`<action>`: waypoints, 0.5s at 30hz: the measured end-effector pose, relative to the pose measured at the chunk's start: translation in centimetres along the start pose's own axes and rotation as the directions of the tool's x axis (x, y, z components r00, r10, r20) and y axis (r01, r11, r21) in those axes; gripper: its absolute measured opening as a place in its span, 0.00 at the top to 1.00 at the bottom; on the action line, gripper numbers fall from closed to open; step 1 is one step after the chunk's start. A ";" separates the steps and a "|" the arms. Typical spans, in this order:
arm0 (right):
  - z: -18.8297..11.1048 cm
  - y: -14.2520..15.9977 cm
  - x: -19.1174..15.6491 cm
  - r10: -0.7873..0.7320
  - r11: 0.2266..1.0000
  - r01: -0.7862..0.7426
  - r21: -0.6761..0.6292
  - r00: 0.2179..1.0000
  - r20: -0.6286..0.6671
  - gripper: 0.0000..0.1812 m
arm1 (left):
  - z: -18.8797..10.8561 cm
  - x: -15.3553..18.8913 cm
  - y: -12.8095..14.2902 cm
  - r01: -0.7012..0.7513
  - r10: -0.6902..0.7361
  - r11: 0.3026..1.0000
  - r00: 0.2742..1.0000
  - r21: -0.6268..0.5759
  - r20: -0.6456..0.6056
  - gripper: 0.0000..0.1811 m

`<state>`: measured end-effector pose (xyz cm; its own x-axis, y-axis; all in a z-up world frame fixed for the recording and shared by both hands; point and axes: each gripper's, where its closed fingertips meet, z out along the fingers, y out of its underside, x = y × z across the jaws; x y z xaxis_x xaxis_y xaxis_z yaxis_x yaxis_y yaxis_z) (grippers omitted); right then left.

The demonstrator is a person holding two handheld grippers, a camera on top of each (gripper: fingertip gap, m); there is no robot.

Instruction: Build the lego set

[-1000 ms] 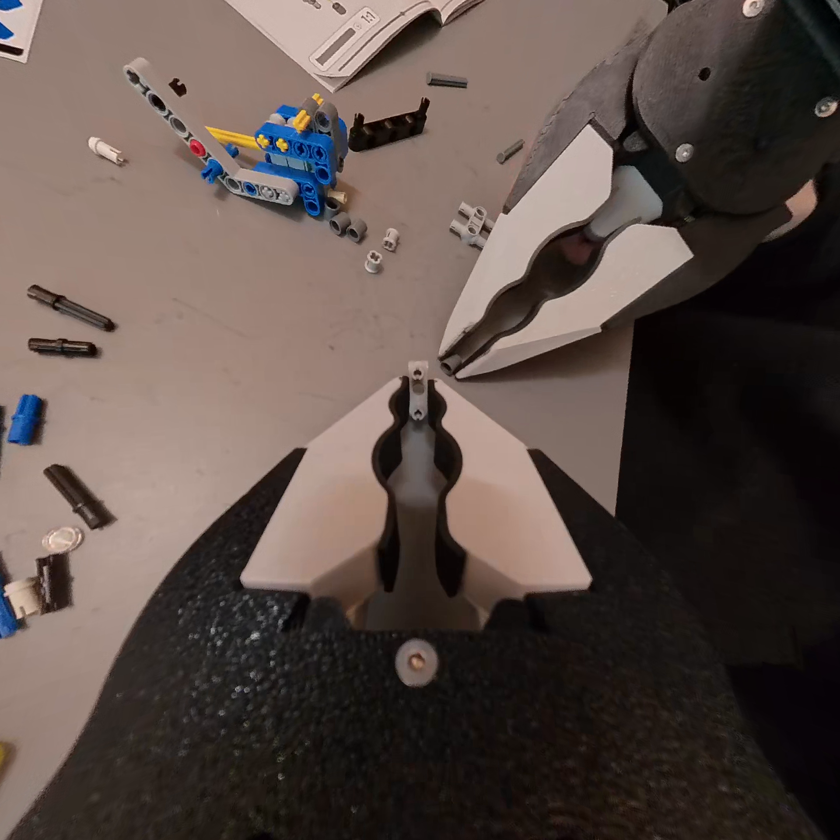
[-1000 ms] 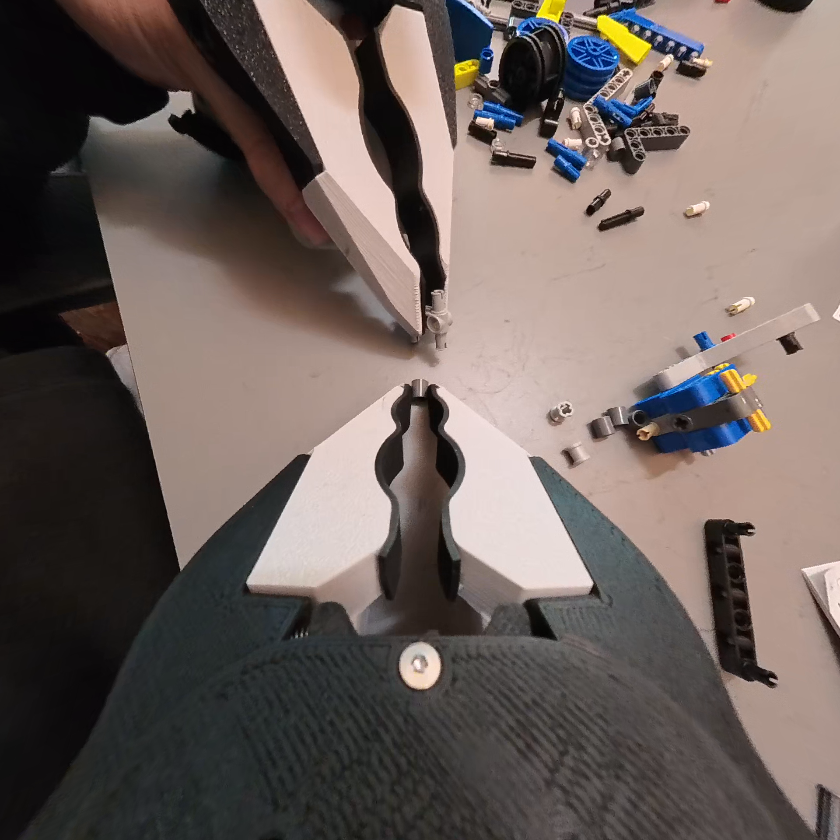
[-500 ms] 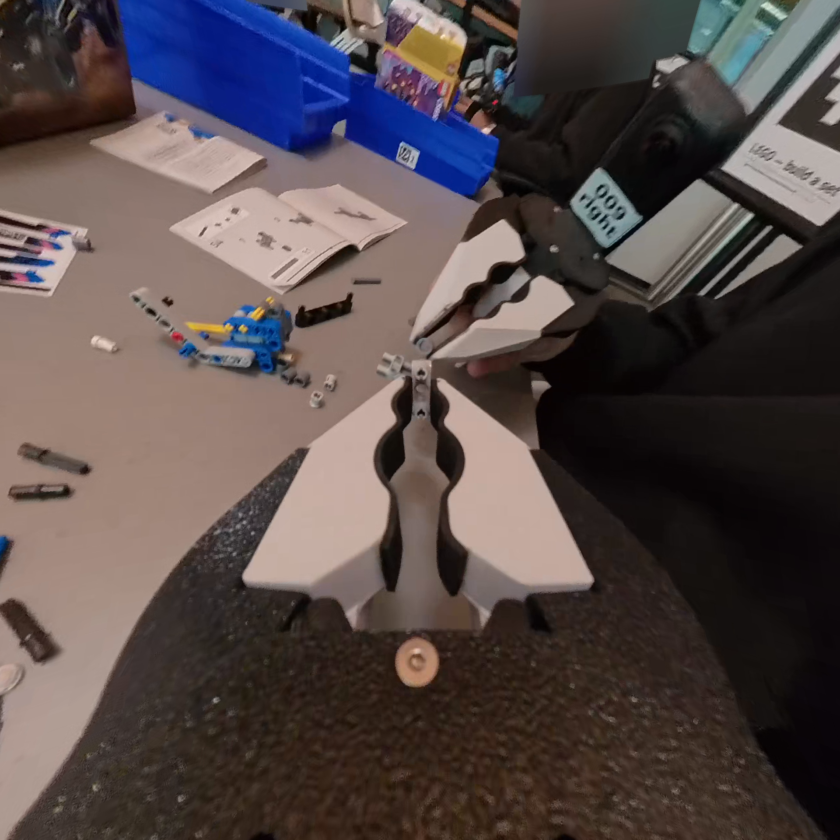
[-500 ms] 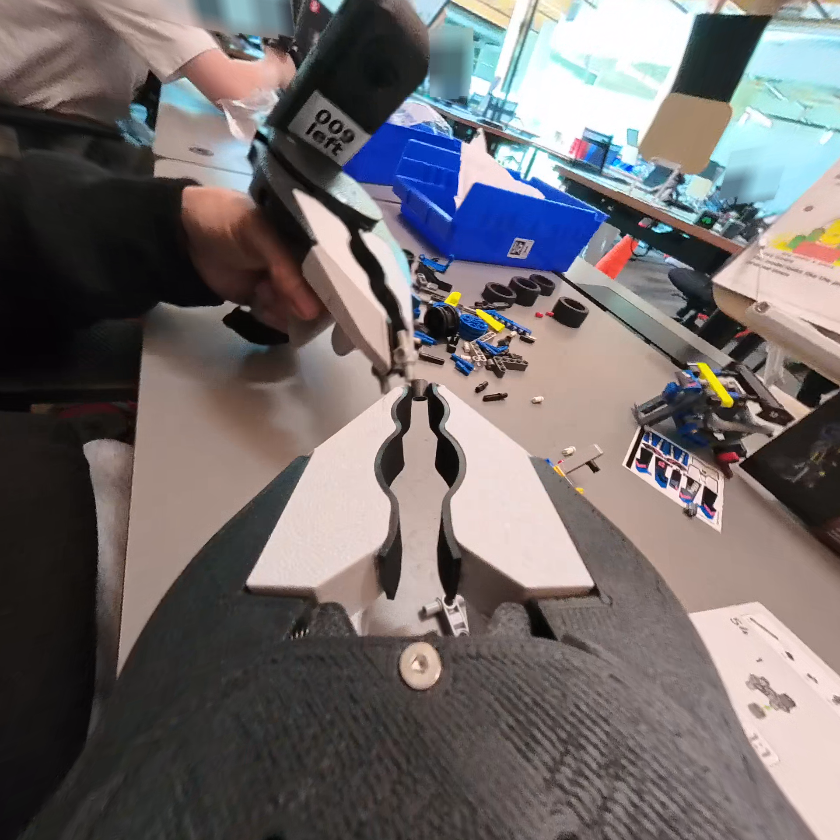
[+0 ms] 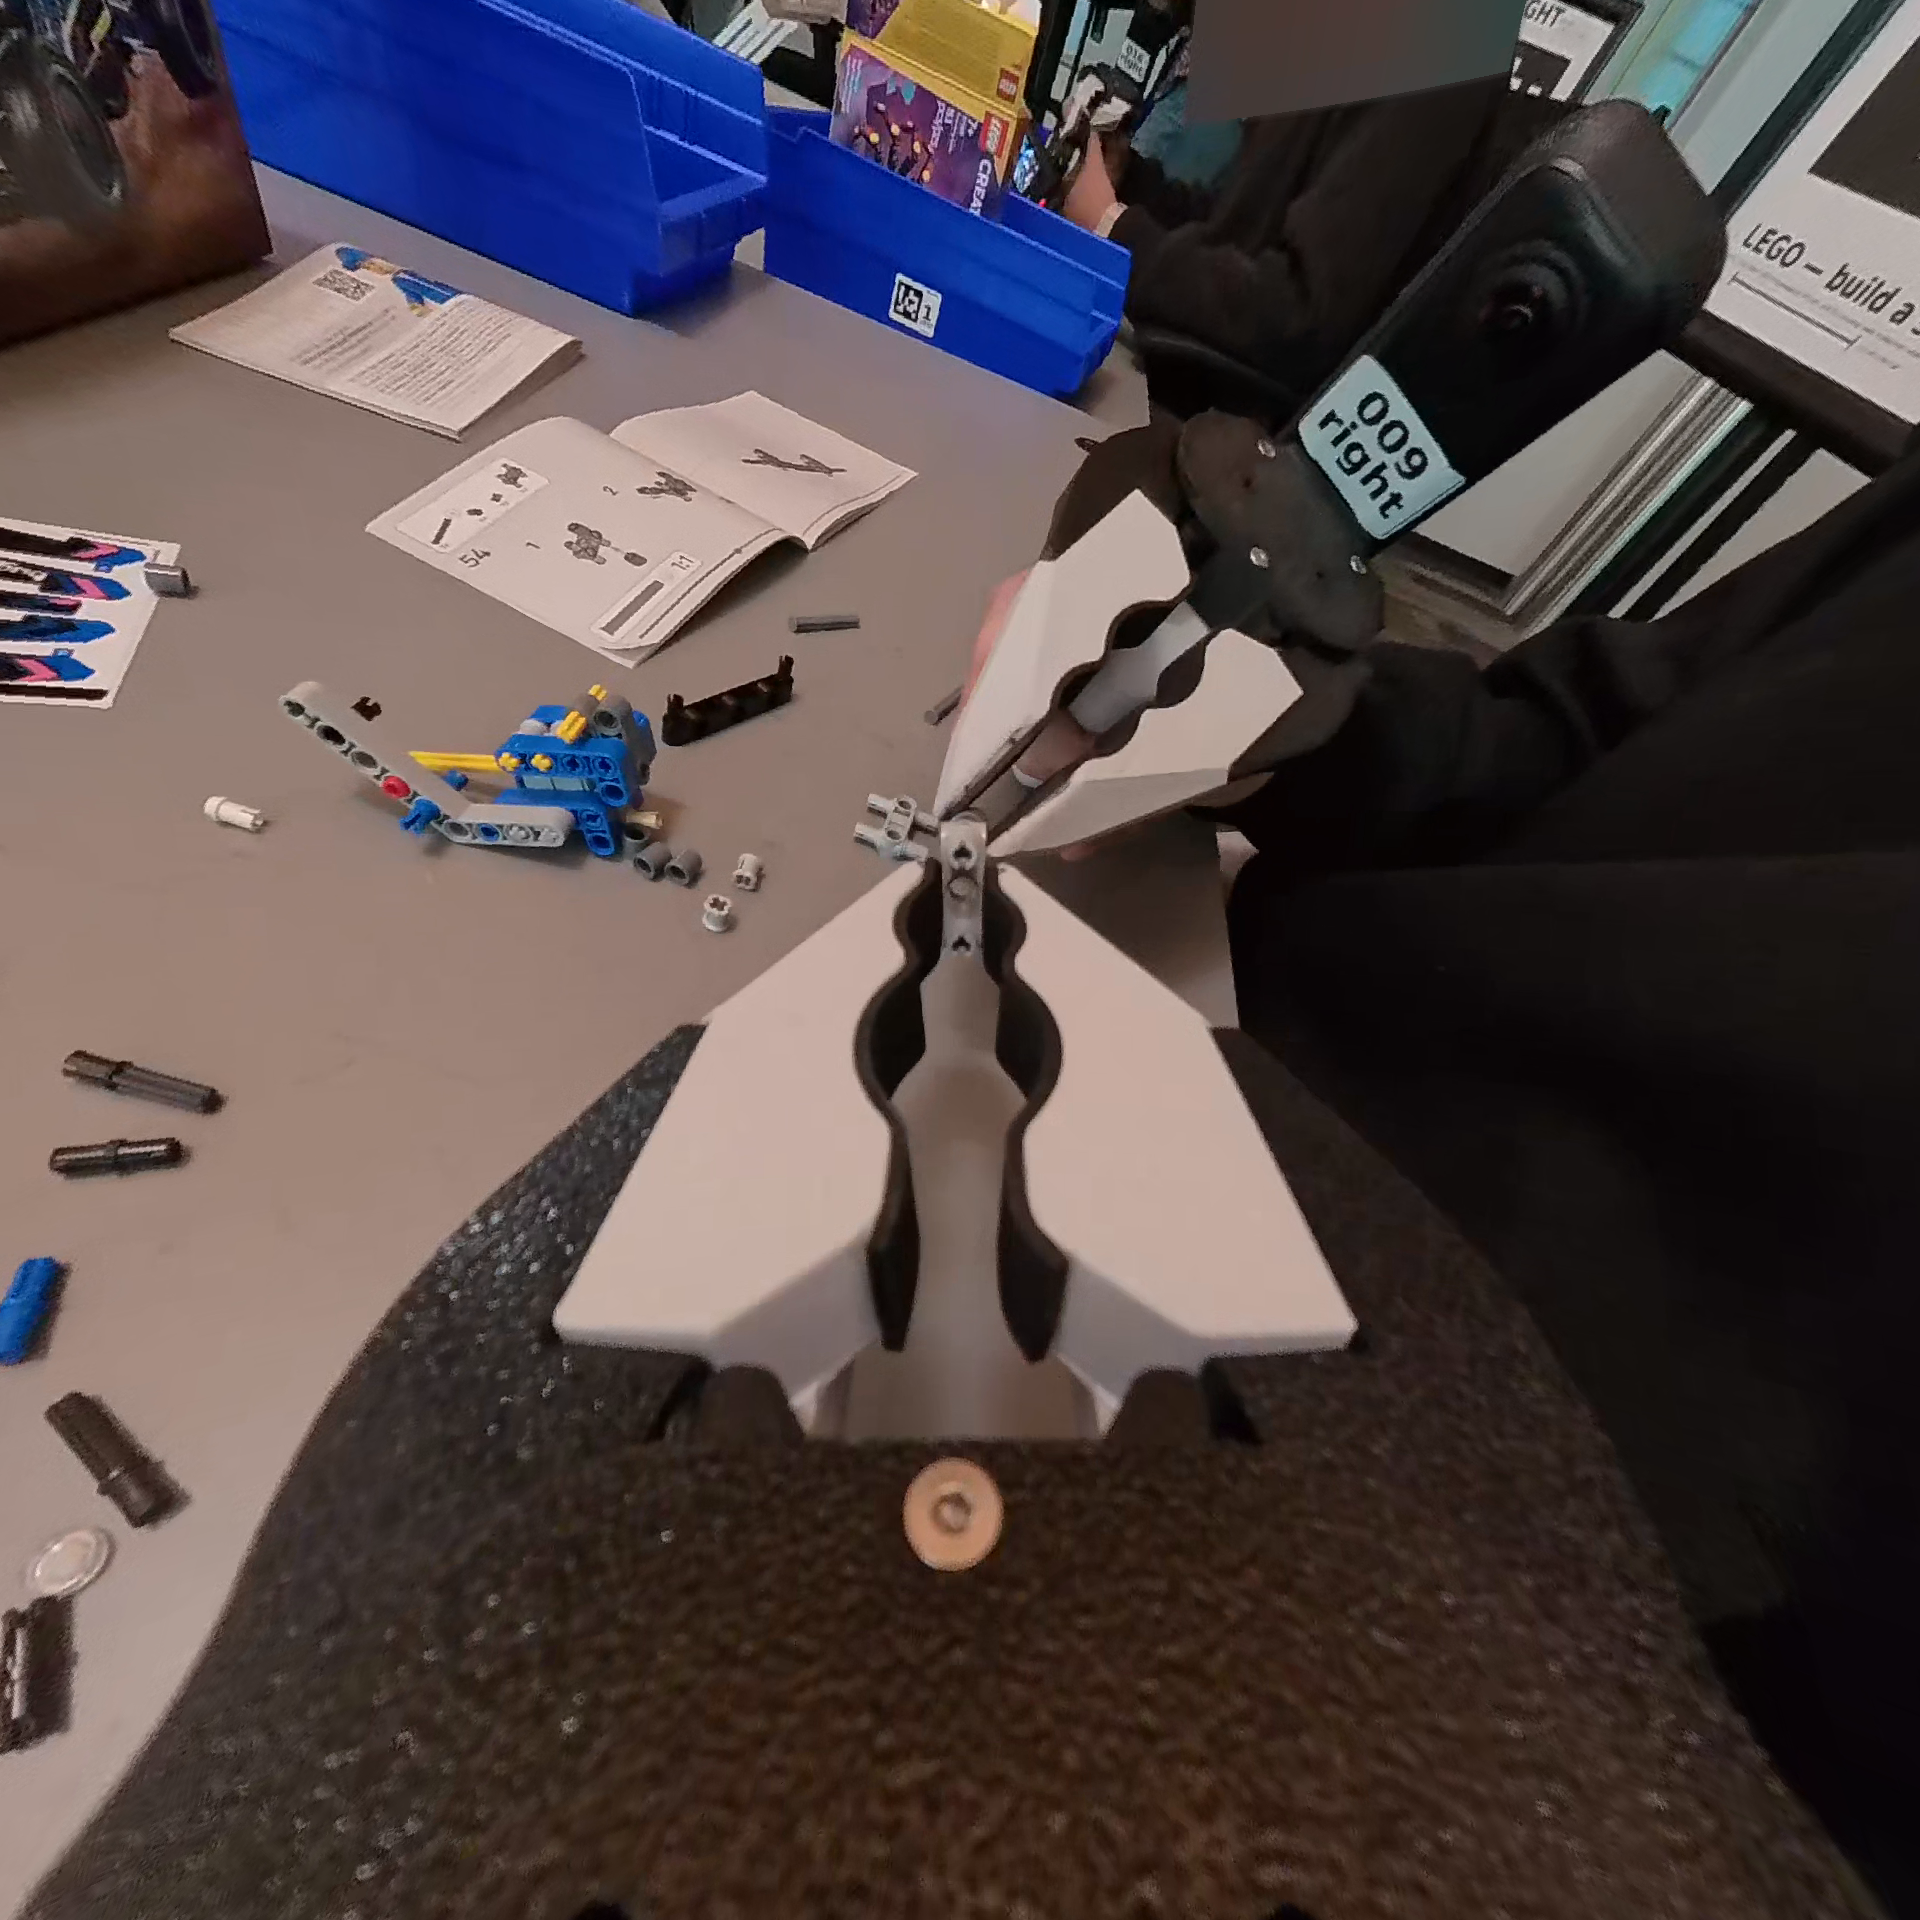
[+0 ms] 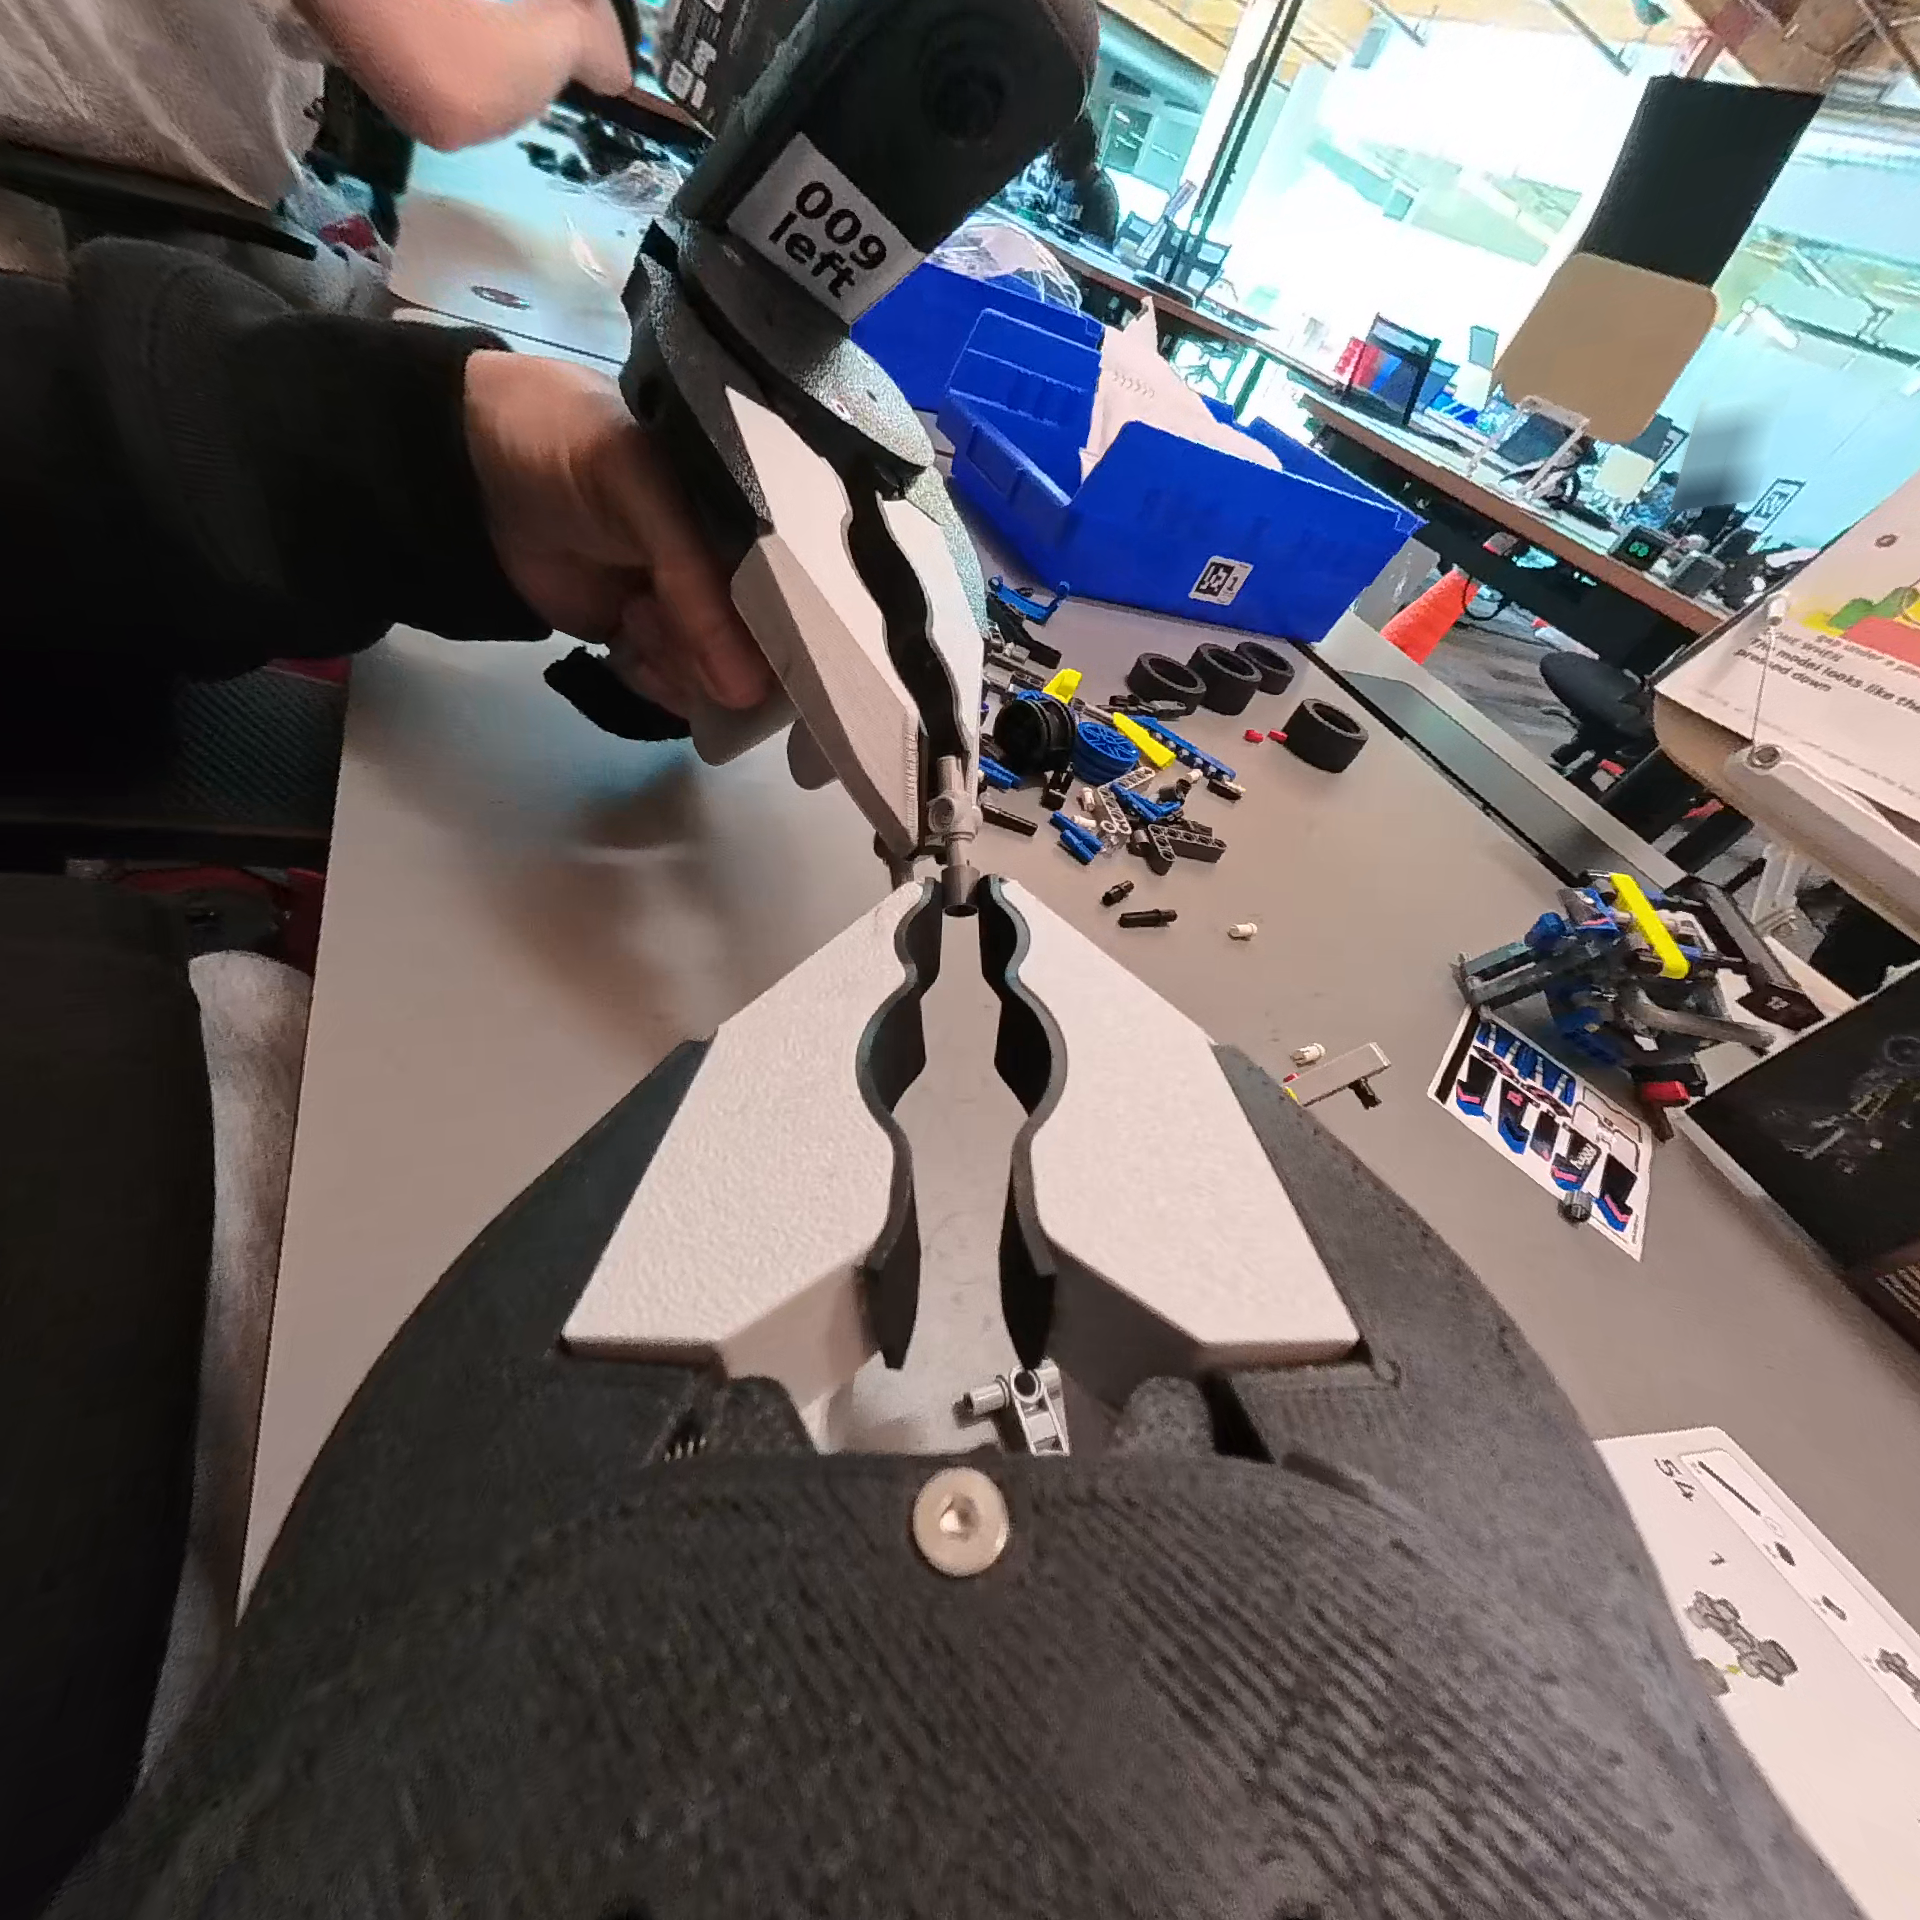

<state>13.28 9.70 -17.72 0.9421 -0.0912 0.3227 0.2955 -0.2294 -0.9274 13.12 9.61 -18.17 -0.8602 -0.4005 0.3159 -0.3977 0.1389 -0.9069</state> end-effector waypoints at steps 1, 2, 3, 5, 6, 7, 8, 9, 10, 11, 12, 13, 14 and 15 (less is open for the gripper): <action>0.1 0.1 0.0 0.000 1.000 0.000 -0.006 1.000 0.004 0.97 | 0.0 0.0 0.1 0.000 0.000 1.000 1.000 -0.005 0.003 0.97; 0.2 0.2 -0.1 -0.001 1.000 0.001 -0.017 1.000 0.007 0.97 | 0.0 -0.1 0.2 -0.002 0.002 1.000 1.000 -0.015 0.010 0.97; 0.3 0.4 -0.1 -0.012 0.999 0.012 -0.029 1.000 0.008 0.97 | 0.0 -0.2 0.4 -0.008 0.009 1.000 1.000 -0.030 0.021 0.97; 0.4 0.8 -0.4 -0.051 0.997 0.051 -0.051 0.999 0.017 0.97 | 0.0 -0.3 0.9 -0.027 0.030 0.997 0.999 -0.077 0.037 0.98; 0.5 0.9 -0.6 -0.069 0.996 0.070 -0.059 0.997 0.025 0.97 | 0.0 -0.2 1.1 -0.036 0.040 0.994 0.999 -0.102 0.036 0.98; 0.5 1.0 -0.7 -0.085 0.994 0.086 -0.061 0.996 0.031 0.97 | 0.0 -0.2 1.3 -0.040 0.044 0.992 0.999 -0.120 0.031 0.98; 0.5 1.0 -0.9 -0.101 0.993 0.102 -0.062 0.994 0.032 0.97 | -0.1 -0.1 1.4 -0.039 0.042 0.991 0.999 -0.130 0.023 0.98; 0.6 1.2 -1.1 -0.129 0.989 0.131 -0.067 0.991 0.042 0.97 | -0.1 -0.1 1.7 -0.028 0.030 0.990 0.999 -0.142 0.011 0.98; 0.6 1.4 -1.3 -0.165 0.983 0.169 -0.073 0.985 0.055 0.97 | 0.0 0.0 2.0 -0.010 0.009 0.988 1.000 -0.156 -0.004 0.98; 0.6 1.8 -1.5 -0.195 0.976 0.200 -0.085 0.979 0.062 0.97 | 0.1 0.0 2.4 0.013 -0.016 0.986 1.000 -0.168 -0.017 0.98; 0.6 2.0 -1.6 -0.217 0.971 0.222 -0.093 0.974 0.068 0.97 | 0.2 0.0 2.6 0.037 -0.042 0.985 0.999 -0.171 -0.026 0.98; 0.6 2.0 -1.5 -0.217 0.971 0.222 -0.090 0.974 0.067 0.97 | 0.3 0.0 2.7 0.061 -0.068 0.985 0.997 -0.159 -0.040 0.98; 0.5 1.7 -1.4 -0.201 0.976 0.206 -0.072 0.977 0.063 0.97 | 0.3 0.1 2.5 0.092 -0.100 0.987 0.993 -0.129 -0.061 0.98; 0.4 1.3 -1.3 -0.180 0.982 0.183 -0.050 0.981 0.068 0.97 | 0.3 0.2 2.2 0.121 -0.129 0.988 0.988 -0.099 -0.087 0.98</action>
<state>12.51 9.86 -19.46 0.8822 0.0181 0.4705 0.4550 -0.2900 -0.8420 12.14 9.58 -20.13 -0.8259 -0.3349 0.4536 -0.5282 0.1782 -0.8302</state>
